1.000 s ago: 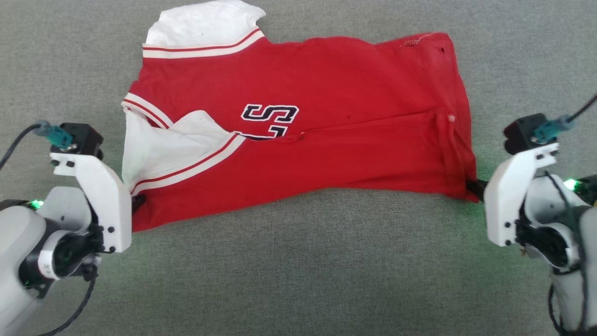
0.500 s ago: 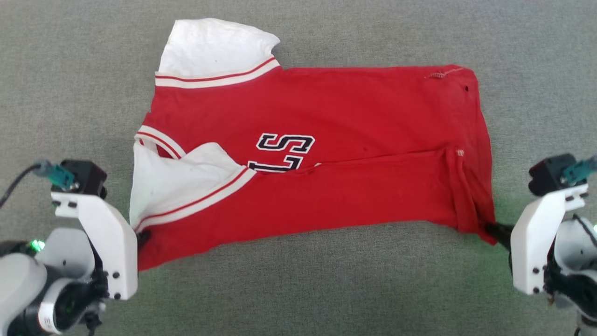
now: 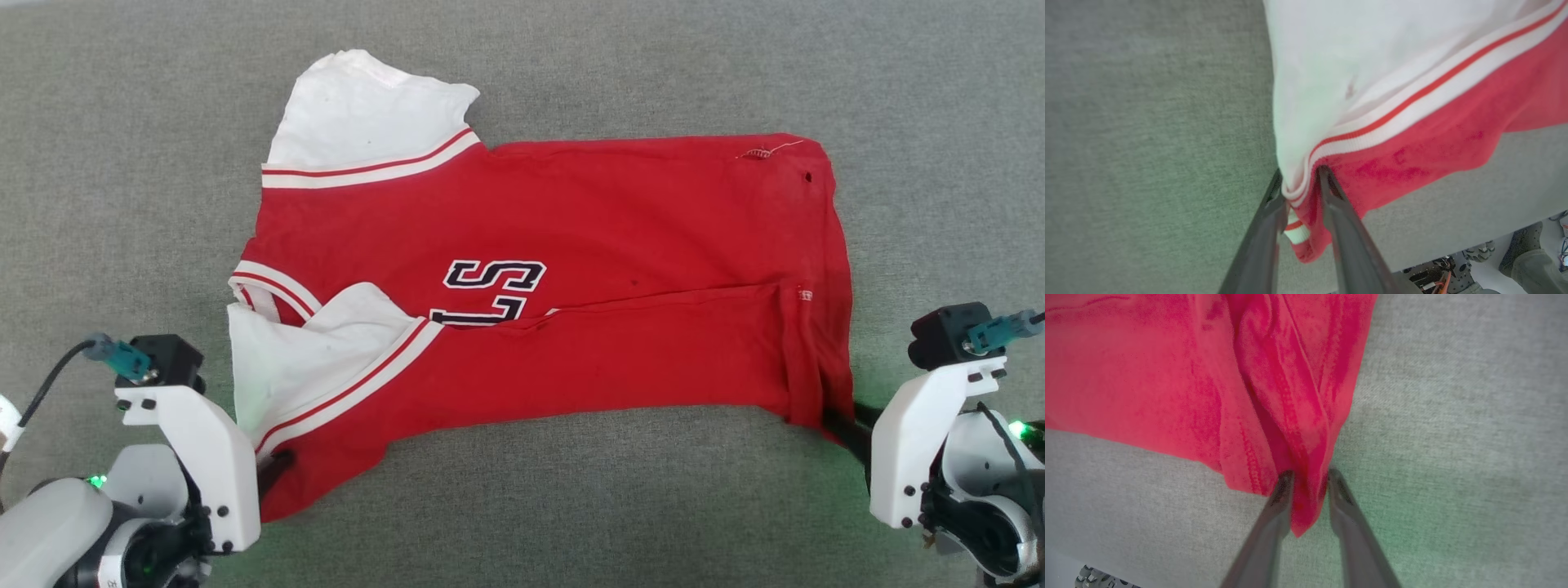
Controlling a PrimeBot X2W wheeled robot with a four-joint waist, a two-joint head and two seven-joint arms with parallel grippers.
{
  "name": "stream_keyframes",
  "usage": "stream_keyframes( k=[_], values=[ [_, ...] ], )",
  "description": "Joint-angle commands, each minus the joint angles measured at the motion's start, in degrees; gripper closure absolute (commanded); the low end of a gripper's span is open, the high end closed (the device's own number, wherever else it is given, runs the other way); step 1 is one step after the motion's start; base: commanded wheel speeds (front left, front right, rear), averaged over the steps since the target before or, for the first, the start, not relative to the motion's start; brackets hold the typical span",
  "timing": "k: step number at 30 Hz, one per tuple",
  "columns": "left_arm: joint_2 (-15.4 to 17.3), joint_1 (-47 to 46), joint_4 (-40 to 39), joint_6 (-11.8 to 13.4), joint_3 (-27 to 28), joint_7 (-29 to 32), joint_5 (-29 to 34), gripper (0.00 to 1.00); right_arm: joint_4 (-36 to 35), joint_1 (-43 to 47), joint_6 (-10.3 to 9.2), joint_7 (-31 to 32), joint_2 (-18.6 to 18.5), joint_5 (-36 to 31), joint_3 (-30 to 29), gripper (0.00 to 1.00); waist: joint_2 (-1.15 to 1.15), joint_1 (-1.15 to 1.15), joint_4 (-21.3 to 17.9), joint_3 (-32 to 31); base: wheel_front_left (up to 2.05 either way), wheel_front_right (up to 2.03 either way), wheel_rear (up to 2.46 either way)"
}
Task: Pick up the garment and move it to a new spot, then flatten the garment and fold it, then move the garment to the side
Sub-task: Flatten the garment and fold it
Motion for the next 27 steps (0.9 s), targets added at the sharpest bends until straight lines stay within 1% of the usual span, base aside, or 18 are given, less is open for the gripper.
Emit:
stream_keyframes(
  k=[1, 5, 8, 11, 14, 17, 19, 21, 25, 26, 27],
  values=[
    [0.3, -0.1, 0.5, -0.2, 0.3, -0.7, 0.4, 0.00, 0.3, -0.4, -0.02, -1.0, 0.1, -0.2, -0.2, 0.00, 0.00, 0.00, -0.1, -0.3, 0.00, 0.00, 0.00],
    [1.3, -1.2, -0.4, -0.3, 1.8, -1.4, 0.8, 0.00, -1.3, -1.0, -0.02, -3.4, -0.1, -0.4, -0.7, 0.00, 0.00, 0.00, 0.0, -1.2, 0.00, 0.00, 0.00],
    [2.6, -2.5, -1.4, -0.1, 3.3, -2.3, 1.5, 0.00, -3.5, -1.3, -0.02, -6.6, 0.0, -0.8, -1.1, 0.00, 0.00, 0.00, 0.1, -2.1, 0.00, 0.00, 0.00],
    [3.1, -3.8, -1.8, -0.4, 4.0, -2.7, 1.8, 0.00, -5.0, -2.1, -0.02, -9.5, 0.6, -1.2, -0.8, 0.00, 0.00, 0.00, -0.1, -2.7, 0.00, 0.00, 0.00],
    [3.5, -5.8, -1.5, -1.2, 4.7, -2.8, 2.7, 0.00, -6.0, -2.5, -0.02, -12.2, 0.8, -2.1, -0.2, 0.00, 0.00, 0.00, -0.2, -3.0, 0.00, 0.00, 0.00],
    [3.3, -8.5, -0.4, -2.6, 4.6, -2.3, 4.5, 0.00, -6.5, -3.4, -0.02, -14.8, 1.2, -2.7, 0.5, 0.00, 0.00, 0.00, -0.4, -3.2, 0.00, 0.00, 0.00],
    [2.6, -11.2, 1.1, -3.9, 4.5, -1.8, 5.5, 0.00, -6.5, -4.4, -0.02, -16.8, 1.4, -3.2, 0.9, 0.00, 0.00, 0.00, -0.5, -3.1, 0.00, 0.00, 0.00],
    [1.5, -14.3, 3.1, -5.3, 4.3, -1.1, 6.5, 0.00, -6.3, -5.4, -0.02, -19.3, 1.7, -3.9, 1.2, 0.00, 0.00, 0.00, -0.8, -3.0, 0.00, 0.00, 0.00],
    [-1.1, -21.2, 8.6, -9.0, 3.1, 0.4, 9.3, 0.00, -5.4, -8.5, -0.02, -24.6, 2.1, -5.5, 2.6, 0.00, 0.00, 0.00, -1.9, -2.3, 0.00, 0.00, 0.00],
    [-1.1, -21.2, 8.6, -9.0, 3.1, 0.4, 9.3, 0.00, -5.4, -8.5, -0.02, -24.6, 2.1, -5.5, 2.6, 0.00, 0.00, 0.00, -1.9, -2.3, 0.00, 0.00, 0.00],
    [-1.9, -22.9, 10.0, -10.1, 2.7, 0.8, 10.0, 0.00, -5.2, -9.2, -0.01, -26.1, 2.2, -6.0, 3.3, 0.00, 0.00, 0.00, -2.2, -2.1, 0.00, 0.00, 0.00]
  ],
)
